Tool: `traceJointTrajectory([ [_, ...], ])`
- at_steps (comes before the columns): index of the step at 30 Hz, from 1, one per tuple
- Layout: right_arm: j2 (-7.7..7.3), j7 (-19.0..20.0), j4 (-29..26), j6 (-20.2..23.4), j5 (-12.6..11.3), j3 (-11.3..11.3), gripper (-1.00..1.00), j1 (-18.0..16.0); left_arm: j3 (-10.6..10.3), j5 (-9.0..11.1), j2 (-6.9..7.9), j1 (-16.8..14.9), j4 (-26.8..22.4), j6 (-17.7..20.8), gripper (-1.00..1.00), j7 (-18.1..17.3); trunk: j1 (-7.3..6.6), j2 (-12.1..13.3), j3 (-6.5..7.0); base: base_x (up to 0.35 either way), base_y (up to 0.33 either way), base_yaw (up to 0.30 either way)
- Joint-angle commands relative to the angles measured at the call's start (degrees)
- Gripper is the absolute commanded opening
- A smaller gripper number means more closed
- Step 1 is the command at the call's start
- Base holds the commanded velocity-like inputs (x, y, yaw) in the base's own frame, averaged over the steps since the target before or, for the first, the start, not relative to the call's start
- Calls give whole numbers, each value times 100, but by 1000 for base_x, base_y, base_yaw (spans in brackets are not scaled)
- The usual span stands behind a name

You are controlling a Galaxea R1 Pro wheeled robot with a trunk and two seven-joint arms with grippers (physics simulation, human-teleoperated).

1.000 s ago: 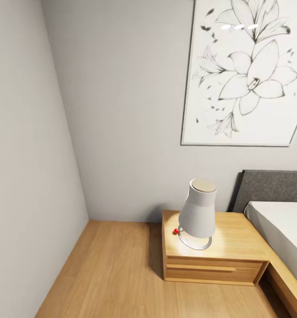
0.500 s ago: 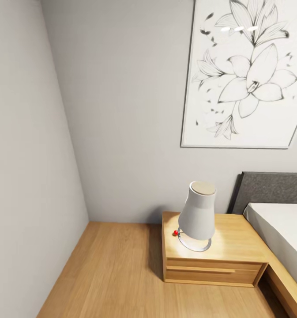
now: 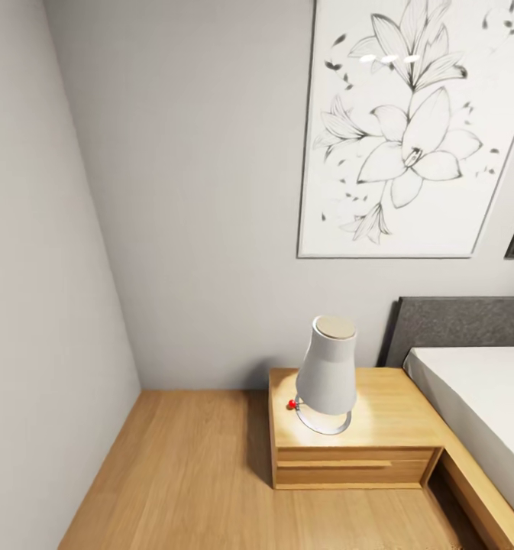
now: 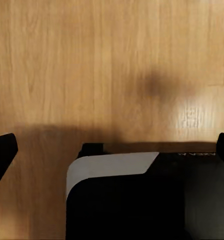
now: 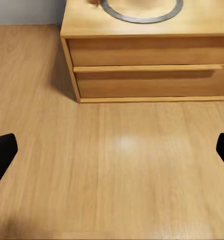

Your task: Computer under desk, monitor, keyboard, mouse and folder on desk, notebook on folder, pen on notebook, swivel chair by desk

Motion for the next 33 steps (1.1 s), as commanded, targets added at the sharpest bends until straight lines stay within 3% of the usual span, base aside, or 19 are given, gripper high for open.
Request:
traceJointTrajectory([
  [1, -22, -2, -149, -30, -4, -6, 100, -28, 3, 3, 2, 2, -251, -79, 100, 8, -22, 38, 15, 0, 0, -236],
  [5, -33, -5, -317, -44, -23, -13, 100, -264, 52, 82, 5, 2, -620, -278, 100, 16, -110, 198, 99, 0, 0, -242],
  [6, -39, -9, -318, -41, -39, -21, 100, -479, 130, 187, 6, 2, -691, -399, 100, 13, -132, 238, 119, 0, 0, -249],
  [9, -80, -13, -77, -54, -139, -67, 100, -661, 294, 327, 32, 2, -520, -524, 100, -5, -176, 319, 162, 0, 0, -259],
  [10, -108, -11, 122, -123, -276, -110, 100, -723, 371, 379, 92, 2, -319, -715, 100, -23, -176, 319, 163, 0, 0, -282],
  [13, -125, -4, 408, -222, -382, -132, 100, -762, 433, 416, 213, 2, -157, -1168, 100, -43, -176, 319, 165, 0, 0, -288],
  [20, -134, 2, 755, -314, -470, -146, 100, -786, 475, 443, 303, 2, 137, -2186, 100, -7, -176, 319, 166, 0, 0, -297],
  [33, -117, 41, 795, -324, -439, -98, 100, -789, 484, 447, 308, 2, 439, -2384, 100, -50, -176, 319, 128, 0, 0, -287],
])
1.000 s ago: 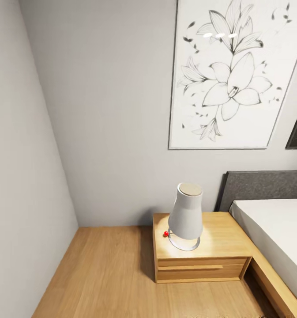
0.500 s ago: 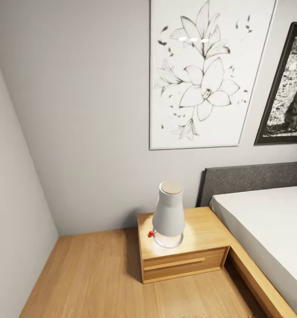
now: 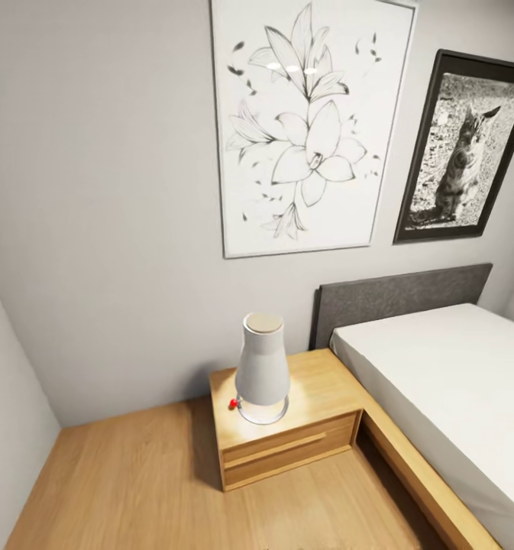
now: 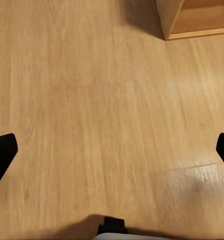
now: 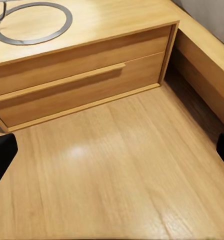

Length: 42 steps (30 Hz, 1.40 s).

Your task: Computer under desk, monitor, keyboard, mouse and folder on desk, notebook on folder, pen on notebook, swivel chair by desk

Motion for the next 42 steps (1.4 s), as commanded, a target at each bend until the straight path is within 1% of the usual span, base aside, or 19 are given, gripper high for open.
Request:
traceJointTrajectory([
  [1, 0, 13, 5, -16, -42, 9, 100, -5, -9, 41, 0, 1, -4, -11, 100, -2, 0, -4, -11, 0, 0, -274],
  [12, 1, 10, 5, -6, -41, 11, 100, -5, -34, 32, -7, 1, 7, 3, 100, -4, 0, -4, -63, -34, 0, -272],
  [23, -1, 9, 4, 25, -41, 5, 100, -5, -36, 33, -10, 1, 8, 11, 100, -3, 0, -4, -118, -299, -5, -269],
  [27, -5, 9, 4, 25, -41, 3, 100, -5, -36, 33, -10, 1, 8, 13, 100, -3, 0, -4, -139, -187, -11, -262],
  [42, -8, 1, 4, 34, -41, 2, 100, -5, -27, 33, -19, 1, 34, 14, 100, -3, 0, -4, -226, -25, -1, -254],
])
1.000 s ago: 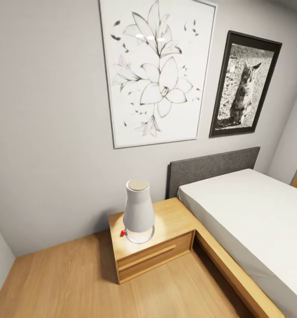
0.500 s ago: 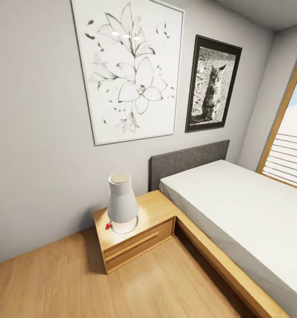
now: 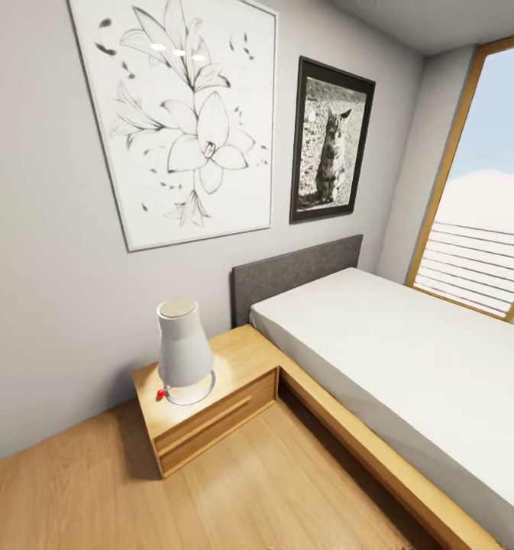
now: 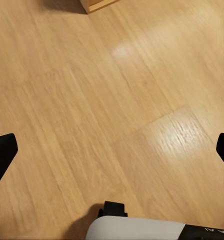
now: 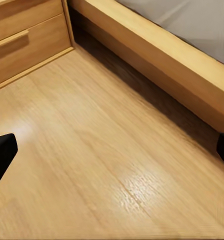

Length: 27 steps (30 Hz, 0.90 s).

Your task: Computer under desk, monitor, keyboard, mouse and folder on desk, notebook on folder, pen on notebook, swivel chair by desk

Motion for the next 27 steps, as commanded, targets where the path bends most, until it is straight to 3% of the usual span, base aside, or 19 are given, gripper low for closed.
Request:
traceJointTrajectory([
  [1, 0, 12, 5, -18, -42, 8, 100, -5, -9, 41, 1, 1, -4, -10, 100, -2, 0, -4, -12, -2, 0, -248],
  [27, -2, 12, 19, -30, -42, 5, 100, -5, -17, 36, -8, 1, 5, -26, 100, -3, 0, -4, -140, 0, 0, -251],
])
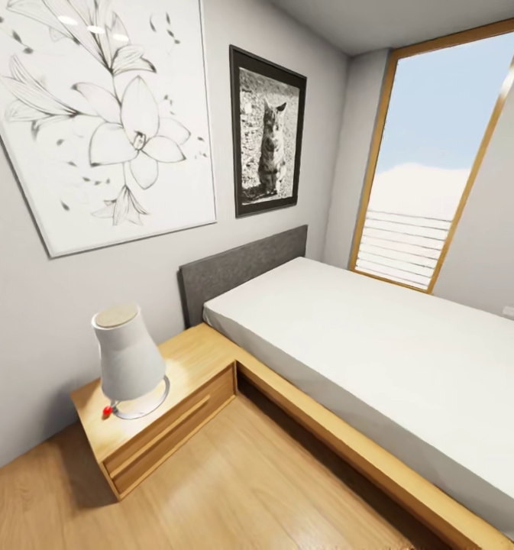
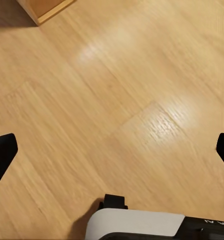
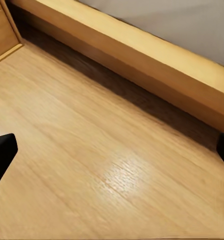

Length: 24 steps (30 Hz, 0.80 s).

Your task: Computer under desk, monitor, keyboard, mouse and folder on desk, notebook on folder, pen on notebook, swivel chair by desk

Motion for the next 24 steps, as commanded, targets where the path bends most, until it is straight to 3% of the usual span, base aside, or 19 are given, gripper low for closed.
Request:
traceJointTrajectory([
  [1, 1, 13, 7, -25, -42, 8, 100, -5, -8, 38, -3, 1, -4, -15, 100, -4, 0, -4, -7, 0, 0, -288],
  [24, 0, 4, 32, -59, -49, -5, 100, -5, -17, 44, 1, 1, -4, -22, 100, -7, 0, -4, -8, 0, 0, -298],
])
